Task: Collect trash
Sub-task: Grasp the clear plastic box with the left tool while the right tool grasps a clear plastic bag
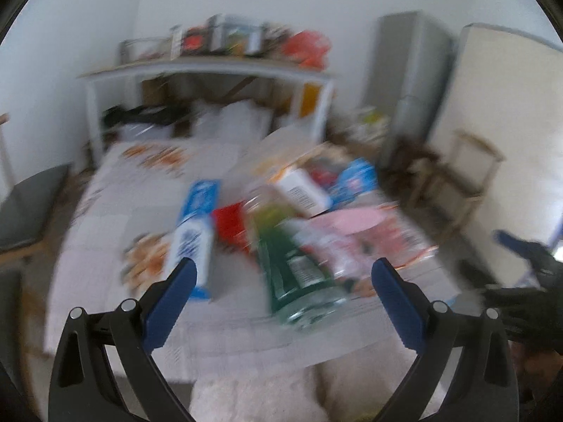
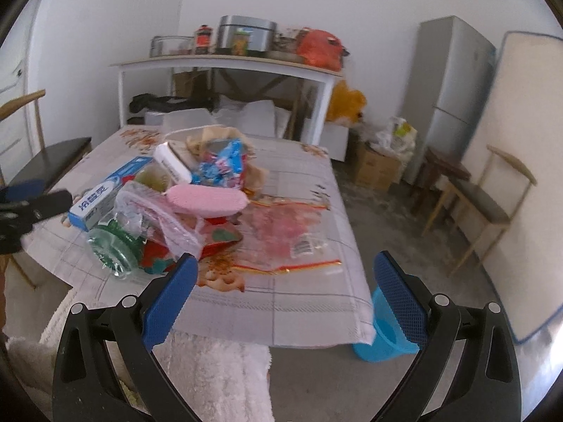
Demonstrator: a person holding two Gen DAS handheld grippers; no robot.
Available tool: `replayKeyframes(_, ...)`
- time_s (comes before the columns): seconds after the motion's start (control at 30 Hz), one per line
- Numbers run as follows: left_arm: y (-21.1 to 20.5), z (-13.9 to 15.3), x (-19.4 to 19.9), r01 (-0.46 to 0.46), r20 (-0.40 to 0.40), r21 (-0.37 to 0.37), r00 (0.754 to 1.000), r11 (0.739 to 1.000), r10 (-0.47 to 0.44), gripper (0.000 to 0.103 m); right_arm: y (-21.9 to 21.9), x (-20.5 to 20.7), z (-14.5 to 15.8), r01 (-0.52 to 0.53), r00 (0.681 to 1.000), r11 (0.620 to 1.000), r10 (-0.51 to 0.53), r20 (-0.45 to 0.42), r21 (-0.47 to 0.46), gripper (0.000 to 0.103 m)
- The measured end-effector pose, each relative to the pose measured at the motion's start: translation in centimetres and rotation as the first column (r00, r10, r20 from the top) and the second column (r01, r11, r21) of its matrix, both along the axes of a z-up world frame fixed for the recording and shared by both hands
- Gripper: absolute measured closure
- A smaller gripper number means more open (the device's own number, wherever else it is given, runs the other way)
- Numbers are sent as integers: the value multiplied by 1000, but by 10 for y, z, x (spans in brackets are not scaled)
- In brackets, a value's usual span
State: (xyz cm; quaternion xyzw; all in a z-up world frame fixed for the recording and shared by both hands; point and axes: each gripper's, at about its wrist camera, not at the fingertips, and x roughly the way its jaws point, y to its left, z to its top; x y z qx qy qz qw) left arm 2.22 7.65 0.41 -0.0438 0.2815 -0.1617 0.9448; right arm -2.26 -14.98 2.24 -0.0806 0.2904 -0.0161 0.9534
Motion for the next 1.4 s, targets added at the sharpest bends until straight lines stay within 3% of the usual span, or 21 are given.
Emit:
replayKeyframes(0.1, -2, 2, 2, 41, 40, -14, 998, 999, -40, 5, -2, 6, -5, -11, 1000, 1000, 11, -17, 27, 8)
replayKeyframes(0.23, -18, 3, 9, 111, 60, 35, 992, 993, -113, 5, -9, 14, -11, 5, 999, 998, -2, -46, 62, 8)
replayKeyframes(0.5, -46, -6, 35, 200, 9, 96, 979, 975, -202, 5, -52, 26, -22, 105, 991, 967, -81, -110, 231, 9)
replayKeyframes(0.63, -45, -4, 46, 192, 8, 101, 981, 976, -193, 5, -79, 33, -31, 151, 982, 920, -98, -160, 361, 10)
replayKeyframes(0.8, -35, 14, 66, 136, 59, 138, 988, 981, -145, 6, -115, 46, -42, 195, 973, 803, -86, -215, 562, 13)
replayKeyframes(1.0, -30, 42, 117, 134, 89, 180, 984, 975, -152, 8, -136, 65, -53, 204, 966, 689, -28, -256, 695, 15)
replayKeyframes(1.13, -45, 45, 164, 213, 8, 234, 975, 949, -221, 8, -144, 72, -58, 213, 964, 646, -15, -267, 733, 15)
replayKeyframes(1.27, -66, 29, 197, 302, -97, 328, 953, 895, -286, 8, -148, 79, -62, 207, 961, 621, 13, -275, 756, 15)
replayKeyframes(1.4, -74, 14, 216, 350, -188, 335, 935, 875, -302, 12, -152, 84, -67, 210, 957, 589, 38, -287, 780, 15)
